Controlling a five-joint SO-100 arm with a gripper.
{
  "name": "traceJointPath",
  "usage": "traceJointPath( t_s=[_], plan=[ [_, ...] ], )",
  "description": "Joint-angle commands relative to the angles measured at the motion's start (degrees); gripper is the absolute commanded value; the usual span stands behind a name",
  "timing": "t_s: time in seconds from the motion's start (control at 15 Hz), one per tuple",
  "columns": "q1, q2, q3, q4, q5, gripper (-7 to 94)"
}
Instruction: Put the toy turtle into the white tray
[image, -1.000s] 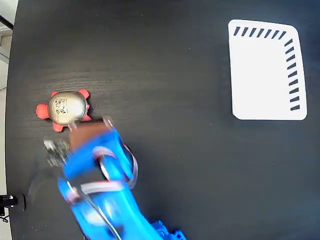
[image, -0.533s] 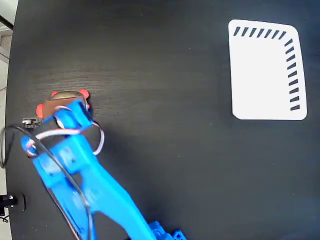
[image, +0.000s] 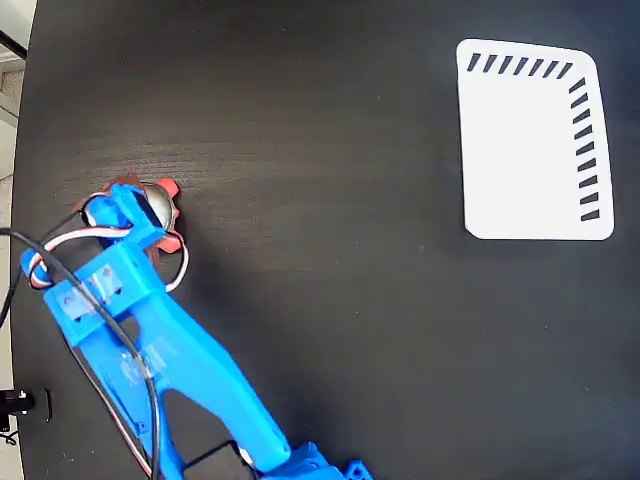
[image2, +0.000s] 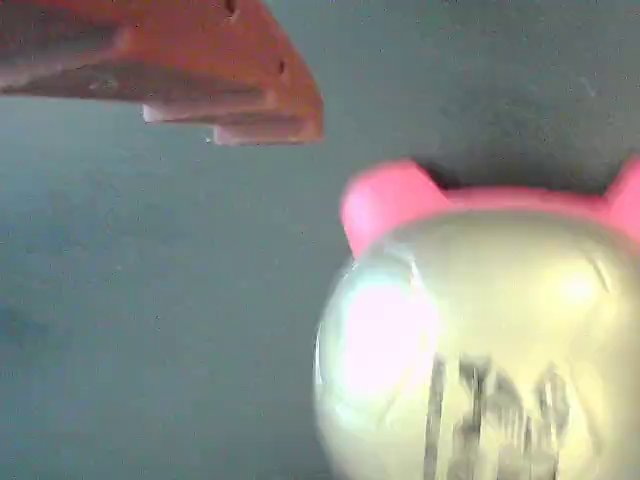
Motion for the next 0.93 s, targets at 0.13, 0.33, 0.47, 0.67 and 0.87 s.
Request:
traceJointPath(
  t_s=[0.13,0.33,0.47,0.67,0.87],
  plan=[
    [-1.49,-1.41,-6.24,1.41,-0.35,62],
    [-2.29,-3.69,-8.0,1.41,1.14,62],
    [-3.08,-5.71,-8.17,0.79,2.64,67],
    [-3.43,-9.14,-8.26,-0.7,3.43,67],
    [-3.96,-10.99,-8.35,-2.46,4.22,67]
  ],
)
